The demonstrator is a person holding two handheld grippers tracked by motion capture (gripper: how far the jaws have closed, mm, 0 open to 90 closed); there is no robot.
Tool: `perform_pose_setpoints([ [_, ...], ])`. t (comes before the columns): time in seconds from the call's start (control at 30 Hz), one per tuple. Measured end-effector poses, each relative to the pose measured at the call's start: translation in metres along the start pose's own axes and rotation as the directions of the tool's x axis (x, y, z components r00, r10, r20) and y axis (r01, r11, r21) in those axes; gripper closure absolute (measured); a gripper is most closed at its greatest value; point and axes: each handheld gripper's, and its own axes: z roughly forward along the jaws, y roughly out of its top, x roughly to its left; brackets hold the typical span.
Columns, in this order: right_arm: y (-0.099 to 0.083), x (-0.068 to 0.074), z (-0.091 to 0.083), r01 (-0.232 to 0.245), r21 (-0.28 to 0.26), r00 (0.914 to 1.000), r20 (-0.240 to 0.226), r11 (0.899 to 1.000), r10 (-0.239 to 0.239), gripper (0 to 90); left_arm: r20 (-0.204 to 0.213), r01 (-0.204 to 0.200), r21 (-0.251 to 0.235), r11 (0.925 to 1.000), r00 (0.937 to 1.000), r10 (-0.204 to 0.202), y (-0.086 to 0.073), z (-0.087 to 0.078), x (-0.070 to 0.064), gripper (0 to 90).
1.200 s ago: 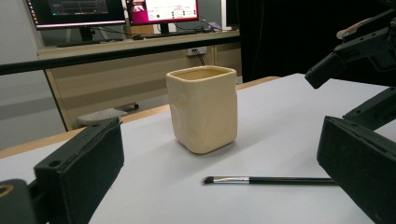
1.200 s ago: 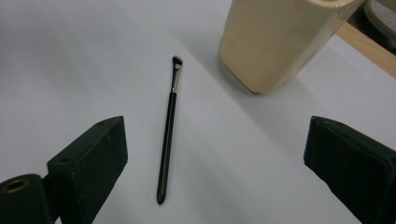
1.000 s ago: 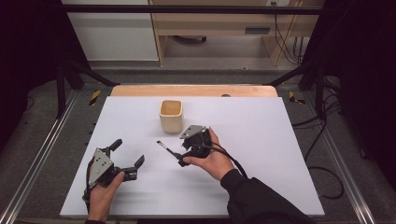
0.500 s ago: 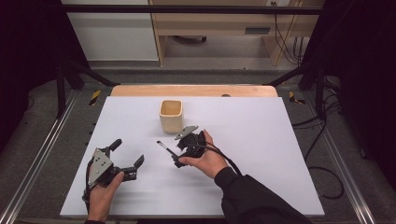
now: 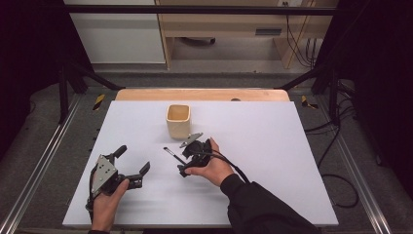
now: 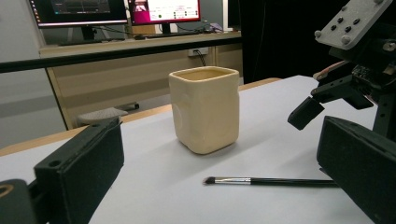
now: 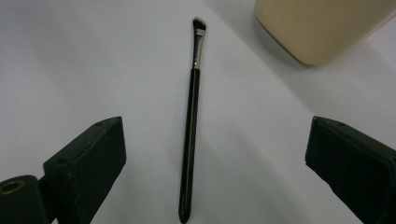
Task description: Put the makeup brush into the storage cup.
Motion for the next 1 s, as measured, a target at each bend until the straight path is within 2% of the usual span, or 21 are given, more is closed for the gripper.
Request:
perform_pose_setpoints([
  [0.17, 0.001, -0.001, -0.003, -0.007, -0.003, 0.9999, 0.009, 1.000, 0.007, 10.0, 0.006, -0.001, 0.001, 1.0000, 1.0000, 0.001, 0.000, 0.001, 0.000, 0.4],
  [0.33, 0.000, -0.002, 0.001, -0.012, -0.004, 0.9998, -0.013, 1.000, 0.012, 9.2, 0.011, 0.001, 0.002, 1.0000, 0.9999, -0.001, 0.000, 0.002, -0.001, 0.4],
  [0.43, 0.001, -0.001, 0.004, -0.021, 0.008, 0.9997, -0.011, 1.000, 0.021, 12.7, 0.012, -0.002, 0.003, 1.0000, 0.9999, 0.002, 0.000, 0.002, -0.001, 0.4],
  [0.47, 0.000, -0.001, 0.006, -0.005, 0.020, 0.9999, -0.011, 1.000, 0.006, 16.8, 0.012, -0.003, 0.004, 1.0000, 0.9999, 0.003, 0.000, 0.002, -0.001, 0.4],
  [0.53, 0.000, 0.000, 0.009, -0.011, 0.020, 0.9997, -0.023, 1.000, 0.011, 23.0, 0.010, -0.004, 0.005, 1.0000, 0.9999, 0.004, 0.000, 0.002, -0.001, 0.4],
  [0.83, 0.000, 0.002, 0.012, -0.017, 0.020, 0.9997, -0.014, 1.000, 0.017, 33.7, 0.016, 0.000, -0.008, 1.0000, 0.9999, 0.000, 0.001, 0.002, -0.001, 0.3],
  [1.0, 0.001, 0.002, 0.011, -0.021, 0.019, 0.9996, -0.020, 1.000, 0.021, 43.9, 0.009, -0.008, -0.029, 0.9996, 0.9999, 0.009, 0.003, 0.000, -0.002, 0.4],
])
